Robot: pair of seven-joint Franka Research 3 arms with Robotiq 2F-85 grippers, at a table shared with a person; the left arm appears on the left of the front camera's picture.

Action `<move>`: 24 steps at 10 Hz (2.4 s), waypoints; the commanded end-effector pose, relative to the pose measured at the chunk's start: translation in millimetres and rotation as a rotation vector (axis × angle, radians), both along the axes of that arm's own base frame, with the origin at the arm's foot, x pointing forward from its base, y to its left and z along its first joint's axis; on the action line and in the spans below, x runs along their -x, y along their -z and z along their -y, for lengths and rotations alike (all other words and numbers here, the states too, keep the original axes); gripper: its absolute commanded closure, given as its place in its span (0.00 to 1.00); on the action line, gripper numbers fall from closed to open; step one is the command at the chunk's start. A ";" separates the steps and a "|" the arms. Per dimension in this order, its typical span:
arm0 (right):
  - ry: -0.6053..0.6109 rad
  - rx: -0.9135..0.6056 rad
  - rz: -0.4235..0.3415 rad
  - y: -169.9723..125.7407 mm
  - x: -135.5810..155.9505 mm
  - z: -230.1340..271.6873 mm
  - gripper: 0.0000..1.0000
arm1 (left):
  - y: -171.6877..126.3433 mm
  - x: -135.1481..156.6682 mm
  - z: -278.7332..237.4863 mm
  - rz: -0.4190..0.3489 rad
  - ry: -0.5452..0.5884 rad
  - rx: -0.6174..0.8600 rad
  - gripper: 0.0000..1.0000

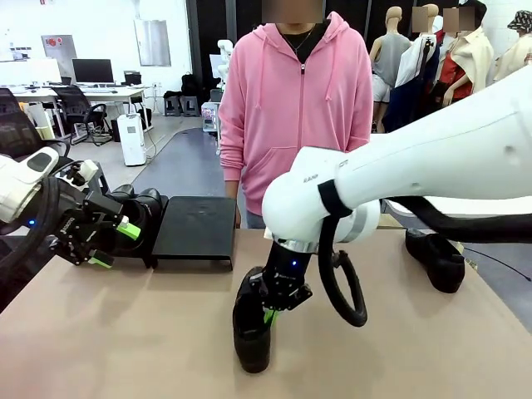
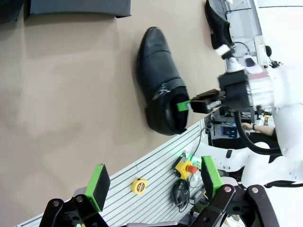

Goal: Organize the shoes by placing them on the stand.
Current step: Pick up one Shoe and place it in the middle of the table.

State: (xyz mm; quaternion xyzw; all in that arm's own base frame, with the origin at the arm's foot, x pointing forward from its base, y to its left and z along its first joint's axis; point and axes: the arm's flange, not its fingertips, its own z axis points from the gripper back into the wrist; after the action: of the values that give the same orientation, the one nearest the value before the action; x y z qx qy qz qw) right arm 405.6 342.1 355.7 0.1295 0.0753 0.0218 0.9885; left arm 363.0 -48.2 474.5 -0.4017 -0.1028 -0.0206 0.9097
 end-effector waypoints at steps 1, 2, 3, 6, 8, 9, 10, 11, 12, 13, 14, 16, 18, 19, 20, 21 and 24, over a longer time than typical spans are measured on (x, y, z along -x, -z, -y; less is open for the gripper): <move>-0.003 -0.014 -0.050 4.5 -21.3 -18.3 1.00 | -0.8 2.0 1.4 -0.002 -0.011 0.027 0.00; -0.038 -0.036 -0.073 5.4 -22.8 -17.0 1.00 | -0.8 2.0 1.4 -0.002 -0.011 0.027 0.00; -0.072 -0.043 -0.068 4.9 -22.6 -13.8 1.00 | -0.8 2.0 1.4 -0.002 -0.011 0.027 0.00; -0.080 -0.056 -0.064 2.0 -20.3 -8.2 0.00 | -0.8 2.0 1.4 -0.002 -0.011 0.027 0.00; -0.061 -0.073 -0.009 -17.5 -14.3 8.6 0.00 | -0.8 2.0 1.4 -0.002 -0.011 0.027 0.00; -0.058 -0.083 0.042 -44.1 -8.2 36.9 0.00 | -0.8 2.0 1.4 -0.002 -0.011 0.027 0.00; -0.100 -0.127 0.087 -72.7 -0.9 73.9 0.00 | -0.8 2.0 1.4 -0.002 -0.011 0.027 0.00; -0.041 -0.117 0.152 -96.3 3.0 120.8 0.00 | -0.8 2.0 1.4 -0.002 -0.011 0.027 0.00; -0.037 -0.168 0.176 -113.1 8.3 169.6 0.00 | -0.8 2.0 1.4 -0.002 -0.011 0.027 0.00; 0.001 -0.224 0.212 -124.8 14.4 220.7 0.00 | -0.8 2.0 1.4 -0.002 -0.011 0.027 0.00; 0.019 -0.280 0.234 -130.3 20.9 264.1 0.00 | -0.8 2.0 1.4 -0.002 -0.011 0.027 0.00; 0.032 -0.473 0.256 -130.9 35.8 342.1 0.00 | -0.8 2.0 1.4 -0.002 -0.011 0.027 0.00; 0.094 -0.589 0.231 -108.4 49.2 415.6 0.00 | -0.8 2.0 1.4 -0.002 -0.011 0.027 0.00; 0.136 -0.610 0.216 -96.1 56.2 435.9 0.00 | -0.8 2.0 1.4 -0.002 -0.011 0.027 0.00; 0.153 -0.623 0.205 -86.3 61.5 443.7 0.00 | -0.8 2.0 1.4 -0.002 -0.011 0.027 0.00; 0.181 -0.579 0.215 -81.5 60.5 437.7 0.00 | -0.8 2.0 1.4 -0.002 -0.011 0.027 0.00; 0.149 -0.585 0.214 -94.1 67.1 447.7 0.00 | -0.8 2.0 1.4 -0.002 -0.011 0.027 0.00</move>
State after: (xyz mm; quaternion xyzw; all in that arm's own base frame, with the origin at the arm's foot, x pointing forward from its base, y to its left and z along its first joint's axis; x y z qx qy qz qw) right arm 340.0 -107.4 444.5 0.4009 -0.0383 -0.0238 0.9150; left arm 363.1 -48.0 474.4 -0.4016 -0.1028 -0.0199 0.9098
